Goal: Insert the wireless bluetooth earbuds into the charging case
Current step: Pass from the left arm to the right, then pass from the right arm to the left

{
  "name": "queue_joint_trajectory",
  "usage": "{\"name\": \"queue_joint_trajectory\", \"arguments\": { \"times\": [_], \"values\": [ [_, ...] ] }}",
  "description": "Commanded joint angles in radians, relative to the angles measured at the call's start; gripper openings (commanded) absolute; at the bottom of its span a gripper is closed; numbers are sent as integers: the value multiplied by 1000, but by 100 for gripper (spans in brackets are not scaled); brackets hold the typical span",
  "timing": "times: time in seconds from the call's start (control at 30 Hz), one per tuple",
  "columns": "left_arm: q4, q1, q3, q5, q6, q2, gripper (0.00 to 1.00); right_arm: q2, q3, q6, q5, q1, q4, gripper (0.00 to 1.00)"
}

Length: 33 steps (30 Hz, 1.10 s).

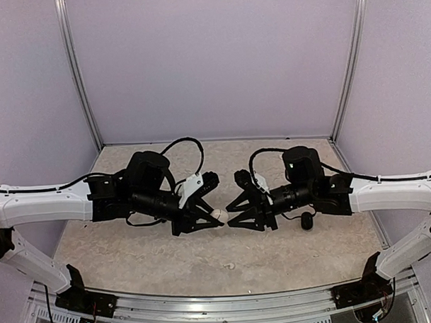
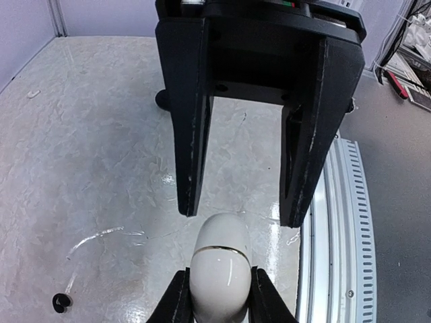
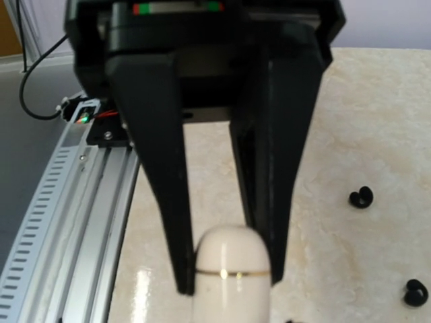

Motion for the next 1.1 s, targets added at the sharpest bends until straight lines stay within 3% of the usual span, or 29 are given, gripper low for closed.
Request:
{"name": "queue_joint_trajectory", "arguments": {
  "times": [0.0, 0.2, 0.37, 0.47, 0.53, 0.73, 0.87, 1.07],
  "values": [
    [-3, -15, 45, -16, 36, 15, 12, 31, 41, 15, -26, 1, -16, 43],
    [-2, -25, 53, -15, 42, 22, 12, 65, 58, 6, -24, 5, -27, 39],
    [5, -28, 52, -16, 41, 27, 13, 78, 65, 1, -20, 8, -31, 29],
    [27, -27, 38, -23, 31, 18, 18, 73, 61, 4, -19, 8, -20, 16],
    [61, -18, 12, -31, 17, 2, 28, 64, 56, 16, -13, 6, 0, 13],
    [274, 69, -125, -14, -98, -115, 48, 6, 18, 90, -20, -36, 141, 9],
    [452, 83, -219, -15, -146, -200, 51, -18, -14, 147, -50, -51, 291, 9],
    [611, 84, -277, 22, -223, -209, 54, -30, -59, 251, -88, -65, 474, 9]
  ]
}}
